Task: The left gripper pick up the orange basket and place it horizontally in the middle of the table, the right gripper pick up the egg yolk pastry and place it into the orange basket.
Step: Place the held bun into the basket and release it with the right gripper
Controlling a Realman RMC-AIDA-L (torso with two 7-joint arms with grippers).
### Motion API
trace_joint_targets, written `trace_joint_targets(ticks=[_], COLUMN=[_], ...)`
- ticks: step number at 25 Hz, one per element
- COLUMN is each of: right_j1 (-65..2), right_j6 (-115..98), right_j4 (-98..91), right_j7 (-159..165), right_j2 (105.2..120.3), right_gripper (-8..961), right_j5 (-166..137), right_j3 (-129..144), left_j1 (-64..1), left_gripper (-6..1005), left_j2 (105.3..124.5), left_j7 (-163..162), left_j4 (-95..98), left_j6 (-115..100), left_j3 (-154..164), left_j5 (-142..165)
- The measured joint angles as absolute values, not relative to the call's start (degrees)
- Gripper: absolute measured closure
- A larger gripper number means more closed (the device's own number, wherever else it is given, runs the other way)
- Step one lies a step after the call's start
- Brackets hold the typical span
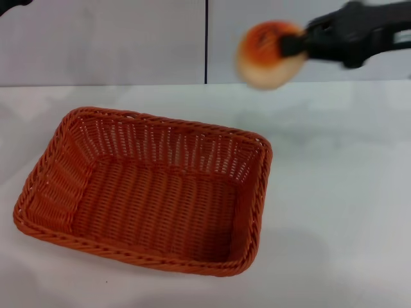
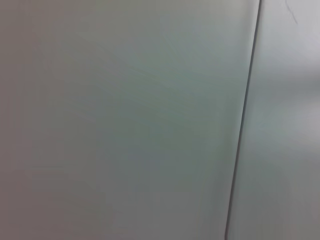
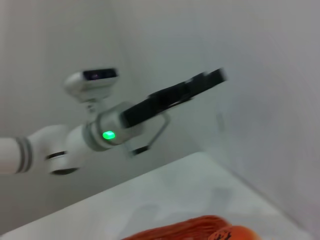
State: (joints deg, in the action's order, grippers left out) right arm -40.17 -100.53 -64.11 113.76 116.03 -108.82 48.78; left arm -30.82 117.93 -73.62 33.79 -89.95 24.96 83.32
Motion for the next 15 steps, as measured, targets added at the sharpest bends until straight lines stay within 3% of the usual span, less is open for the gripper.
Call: trace_joint_targets(ticks=[3, 15], right_j1=[-45.2, -50.4], right_j6=[-100.0, -96.6], right_j4=[-54.1, -44.9], right_j7=[110.0, 108.3], right_j2=[116.3, 117.35], right_gripper=[900, 890], right_j5=[-108.9, -109.2], right_j3=[51.2, 58.8], left_j1=[-30.9, -31.2], left_gripper=[323, 323], left_j2=[117.92, 117.96], left_j7=[-73.4, -72.9], left_j4=[33.6, 33.5], left_j6=[-90.0, -90.0], left_j3=[25.0, 25.5], left_j5=[83.3, 83.3])
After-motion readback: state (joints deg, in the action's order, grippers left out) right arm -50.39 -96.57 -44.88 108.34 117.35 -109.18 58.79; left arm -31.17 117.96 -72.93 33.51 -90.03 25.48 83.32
